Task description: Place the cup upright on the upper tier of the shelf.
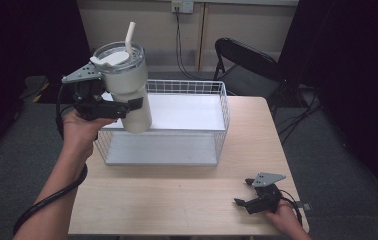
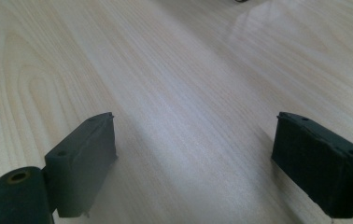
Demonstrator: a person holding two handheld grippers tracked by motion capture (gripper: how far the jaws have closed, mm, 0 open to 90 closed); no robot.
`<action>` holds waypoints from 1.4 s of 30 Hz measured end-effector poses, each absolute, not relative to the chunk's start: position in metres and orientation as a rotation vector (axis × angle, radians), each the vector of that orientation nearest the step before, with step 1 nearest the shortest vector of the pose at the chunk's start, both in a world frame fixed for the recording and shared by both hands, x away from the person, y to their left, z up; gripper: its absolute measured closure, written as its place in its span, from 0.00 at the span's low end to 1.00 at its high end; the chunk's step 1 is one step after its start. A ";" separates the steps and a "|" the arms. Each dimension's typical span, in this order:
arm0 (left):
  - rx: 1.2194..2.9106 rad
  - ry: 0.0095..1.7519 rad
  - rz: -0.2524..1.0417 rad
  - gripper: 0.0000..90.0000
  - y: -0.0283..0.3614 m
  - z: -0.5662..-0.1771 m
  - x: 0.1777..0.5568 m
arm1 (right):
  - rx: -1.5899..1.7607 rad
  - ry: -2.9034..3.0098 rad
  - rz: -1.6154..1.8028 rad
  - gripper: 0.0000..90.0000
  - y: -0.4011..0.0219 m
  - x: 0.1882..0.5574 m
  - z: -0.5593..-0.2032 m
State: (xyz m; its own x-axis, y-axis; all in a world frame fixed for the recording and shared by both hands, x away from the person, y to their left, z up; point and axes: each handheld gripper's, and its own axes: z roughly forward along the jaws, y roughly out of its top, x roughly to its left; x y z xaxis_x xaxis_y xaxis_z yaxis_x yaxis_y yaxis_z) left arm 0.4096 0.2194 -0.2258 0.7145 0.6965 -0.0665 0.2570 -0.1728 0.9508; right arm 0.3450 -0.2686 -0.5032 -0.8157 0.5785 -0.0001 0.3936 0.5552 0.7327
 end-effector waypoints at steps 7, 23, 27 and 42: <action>1.735 0.774 0.483 0.11 0.218 -0.225 0.418 | 0.813 2.550 1.112 0.14 -0.269 0.345 -0.503; 1.713 0.799 0.525 0.11 0.217 -0.227 0.433 | 0.812 2.550 1.112 0.14 -0.269 0.345 -0.503; 1.702 0.806 0.535 0.11 0.217 -0.232 0.438 | 0.812 2.550 1.112 0.14 -0.269 0.345 -0.503; 1.702 0.824 0.552 0.11 0.211 -0.243 0.453 | 0.812 2.550 1.112 0.14 -0.269 0.345 -0.503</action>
State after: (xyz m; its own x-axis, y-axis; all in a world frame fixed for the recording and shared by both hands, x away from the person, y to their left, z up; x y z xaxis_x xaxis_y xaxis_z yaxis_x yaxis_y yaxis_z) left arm 0.4532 0.2115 -0.2428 0.6478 0.7602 -0.0492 0.2438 -0.1457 0.9588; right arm 0.3450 -0.2686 -0.5032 -0.8159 0.5782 -0.0006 0.3930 0.5554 0.7328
